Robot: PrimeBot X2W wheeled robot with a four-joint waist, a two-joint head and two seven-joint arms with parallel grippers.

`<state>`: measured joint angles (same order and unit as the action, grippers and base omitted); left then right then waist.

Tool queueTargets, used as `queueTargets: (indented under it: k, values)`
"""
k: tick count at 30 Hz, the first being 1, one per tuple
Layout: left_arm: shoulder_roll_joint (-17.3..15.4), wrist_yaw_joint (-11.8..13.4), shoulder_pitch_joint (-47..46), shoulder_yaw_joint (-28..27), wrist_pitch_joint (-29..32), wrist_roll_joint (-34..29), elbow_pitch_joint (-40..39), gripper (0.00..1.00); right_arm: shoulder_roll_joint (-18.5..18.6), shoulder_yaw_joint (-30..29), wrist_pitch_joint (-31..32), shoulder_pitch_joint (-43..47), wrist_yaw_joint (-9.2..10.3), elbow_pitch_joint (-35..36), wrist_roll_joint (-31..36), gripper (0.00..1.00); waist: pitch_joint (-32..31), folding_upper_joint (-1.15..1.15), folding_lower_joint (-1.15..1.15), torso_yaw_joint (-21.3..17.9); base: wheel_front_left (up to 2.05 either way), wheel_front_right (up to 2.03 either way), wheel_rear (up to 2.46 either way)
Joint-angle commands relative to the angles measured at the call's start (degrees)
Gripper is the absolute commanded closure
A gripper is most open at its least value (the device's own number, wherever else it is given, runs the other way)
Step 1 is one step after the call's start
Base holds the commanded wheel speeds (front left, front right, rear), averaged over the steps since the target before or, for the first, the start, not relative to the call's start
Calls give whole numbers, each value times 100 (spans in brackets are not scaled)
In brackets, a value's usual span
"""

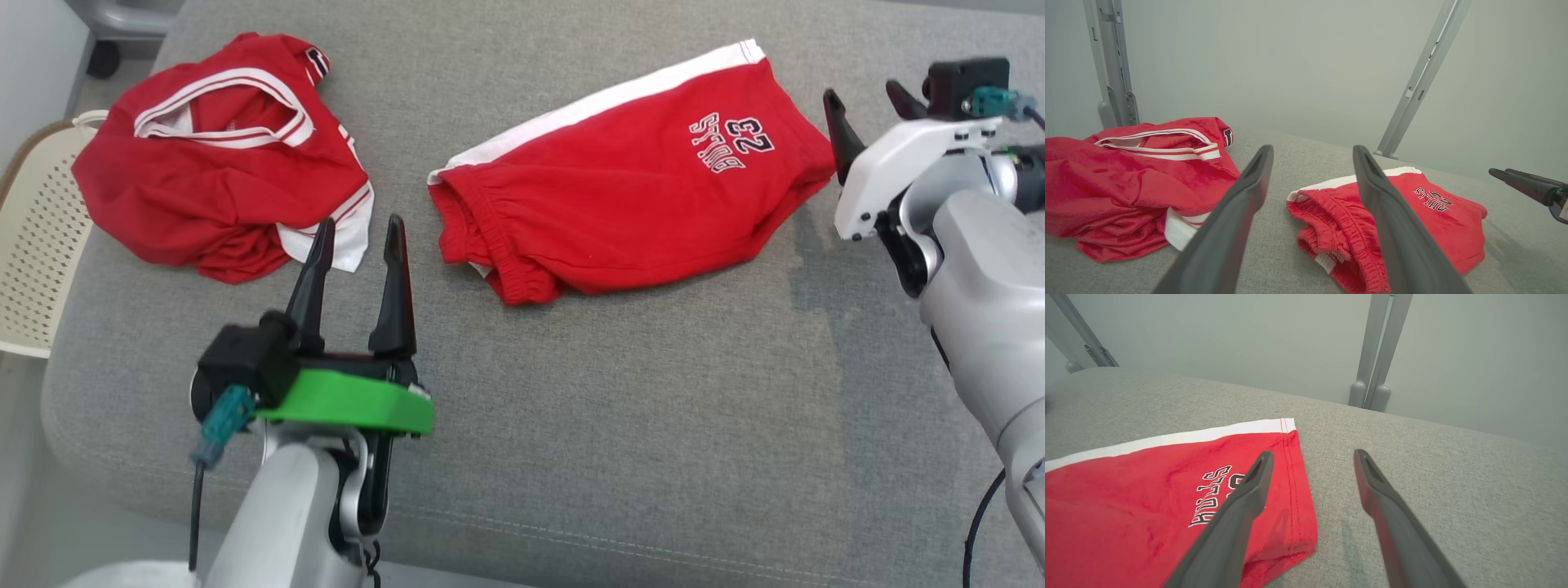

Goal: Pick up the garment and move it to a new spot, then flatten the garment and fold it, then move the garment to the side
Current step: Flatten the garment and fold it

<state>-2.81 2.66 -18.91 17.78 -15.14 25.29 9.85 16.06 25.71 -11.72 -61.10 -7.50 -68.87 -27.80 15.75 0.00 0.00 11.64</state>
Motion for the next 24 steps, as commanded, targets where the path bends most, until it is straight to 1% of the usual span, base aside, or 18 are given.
queueTargets:
  k: [1,7,12,17,24]
  values:
    - [-19,-20,213,-44,-4,-162,-129,0,0,-73,-57,128,2,-78,-63,0,-113,0,0,96,0,0,0]
    - [-77,-18,872,39,-4,-646,-418,0,-16,-345,-114,381,2,-320,-228,0,-90,0,0,235,0,0,0]
    - [-135,54,1039,94,-4,-870,-507,0,56,-490,-56,493,2,-436,-254,0,-19,0,0,345,0,0,0]
    - [-128,50,1118,139,-4,-935,-612,0,117,-790,88,602,2,-506,-315,0,115,0,0,467,0,0,0]
    - [-81,80,1124,146,-4,-826,-667,0,4,-991,396,699,2,-528,-251,0,217,0,0,560,0,0,0]
